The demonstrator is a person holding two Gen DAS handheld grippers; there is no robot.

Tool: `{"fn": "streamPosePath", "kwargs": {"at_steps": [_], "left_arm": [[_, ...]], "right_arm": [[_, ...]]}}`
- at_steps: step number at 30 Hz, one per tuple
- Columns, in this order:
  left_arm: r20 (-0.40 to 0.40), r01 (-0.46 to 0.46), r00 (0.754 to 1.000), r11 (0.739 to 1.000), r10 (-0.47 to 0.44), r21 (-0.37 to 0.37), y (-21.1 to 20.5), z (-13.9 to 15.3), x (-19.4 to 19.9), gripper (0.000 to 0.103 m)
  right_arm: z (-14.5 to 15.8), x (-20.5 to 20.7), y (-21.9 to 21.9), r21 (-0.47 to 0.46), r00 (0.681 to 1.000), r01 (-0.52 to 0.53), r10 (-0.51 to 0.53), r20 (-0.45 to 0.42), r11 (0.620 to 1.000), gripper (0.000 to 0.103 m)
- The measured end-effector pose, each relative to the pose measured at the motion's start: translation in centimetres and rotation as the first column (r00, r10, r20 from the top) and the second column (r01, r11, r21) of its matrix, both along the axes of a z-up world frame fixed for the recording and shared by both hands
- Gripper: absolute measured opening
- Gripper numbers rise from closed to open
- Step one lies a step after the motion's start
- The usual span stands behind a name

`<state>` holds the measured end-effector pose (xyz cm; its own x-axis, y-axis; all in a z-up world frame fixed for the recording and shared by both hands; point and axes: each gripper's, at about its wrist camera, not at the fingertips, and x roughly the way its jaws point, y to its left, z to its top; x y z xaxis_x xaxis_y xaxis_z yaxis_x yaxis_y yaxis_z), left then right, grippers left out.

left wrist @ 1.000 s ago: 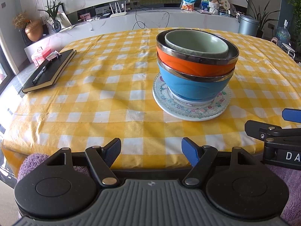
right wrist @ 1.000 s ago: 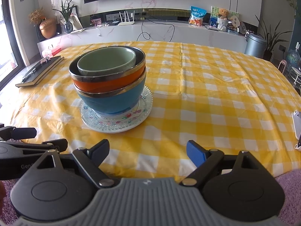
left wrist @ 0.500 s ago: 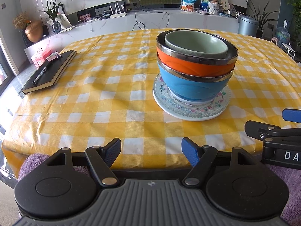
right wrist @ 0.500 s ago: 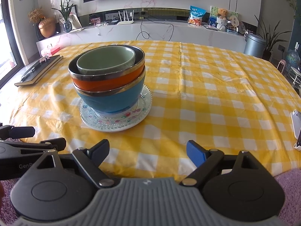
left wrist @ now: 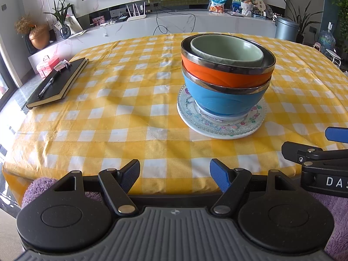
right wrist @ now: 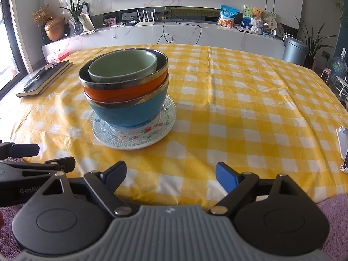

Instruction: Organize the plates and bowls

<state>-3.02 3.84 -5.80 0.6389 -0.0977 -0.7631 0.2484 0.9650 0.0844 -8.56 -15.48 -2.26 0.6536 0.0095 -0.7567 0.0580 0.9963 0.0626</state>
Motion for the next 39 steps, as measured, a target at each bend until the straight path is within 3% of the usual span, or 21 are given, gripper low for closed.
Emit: {"fn": "streamPosePath", "kwargs": {"at_steps": [39], "left_arm": [[0.018, -0.006, 1.000, 1.000, 0.006, 0.009, 0.22, 0.24, -0.15, 0.086]], "right_arm": [[-0.41, 0.25, -0.03, 0.007, 1.000, 0.000, 0.000, -0.020, 1.000, 0.088]]}}
